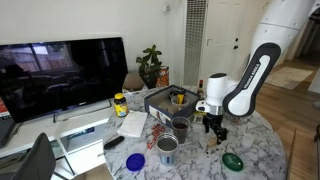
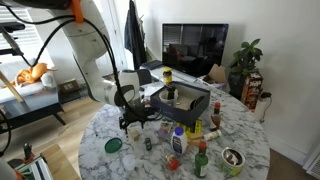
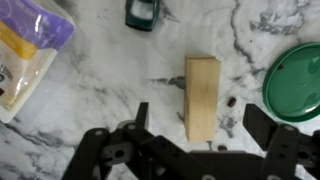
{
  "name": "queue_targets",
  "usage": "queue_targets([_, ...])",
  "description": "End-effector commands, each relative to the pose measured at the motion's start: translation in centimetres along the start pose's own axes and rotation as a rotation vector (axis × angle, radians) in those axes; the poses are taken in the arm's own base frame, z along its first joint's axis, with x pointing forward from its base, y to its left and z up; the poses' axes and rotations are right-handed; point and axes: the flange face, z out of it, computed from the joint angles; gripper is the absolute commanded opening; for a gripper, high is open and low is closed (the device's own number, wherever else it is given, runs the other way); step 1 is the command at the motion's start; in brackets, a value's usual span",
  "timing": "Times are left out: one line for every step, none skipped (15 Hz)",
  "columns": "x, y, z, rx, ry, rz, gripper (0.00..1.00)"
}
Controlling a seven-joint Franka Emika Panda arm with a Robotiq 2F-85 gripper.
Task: Place the toy car on two stacked blocks
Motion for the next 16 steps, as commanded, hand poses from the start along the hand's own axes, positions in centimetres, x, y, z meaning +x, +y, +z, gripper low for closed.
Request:
queue_targets([-2.5,0.9,-2.0,-0.044,0.003,0.067,1.00])
queue_targets([-3.4,1.4,-2.2,-0.048,-0.003,0.093,1.00])
queue_targets([-4.1,1.9,-2.3,-0.051,-0.009,0.117,1.00])
queue_targets([-5.0,2.5,-2.2,-0.051,-0.014,0.142,1.00])
queue_targets([-5.7,2.8,-2.1,-0.053,-0.020,0.167,1.00])
queue_targets([-6.5,3.2,-1.9,-0.053,-0.023,0.189,1.00])
queue_targets([-7.3,3.4,-1.6,-0.052,-0.029,0.210,1.00])
queue_targets([-7.8,3.6,-1.4,-0.049,-0.031,0.228,1.00])
queue_targets([-8.4,3.7,-1.2,-0.044,-0.034,0.242,1.00])
queue_targets([-8.8,3.7,-0.9,-0.036,-0.036,0.251,1.00])
queue_targets([-9.1,3.7,-0.7,-0.027,-0.039,0.259,1.00])
queue_targets([-9.2,3.7,-0.5,-0.019,-0.036,0.263,1.00])
queue_targets([-9.4,3.6,-0.1,-0.014,-0.035,0.267,1.00])
queue_targets([-9.5,3.6,0.1,-0.008,-0.034,0.268,1.00])
queue_targets([-9.5,3.6,0.4,-0.002,-0.032,0.269,0.99])
queue_targets([-9.6,3.5,0.7,0.003,-0.031,0.269,0.95])
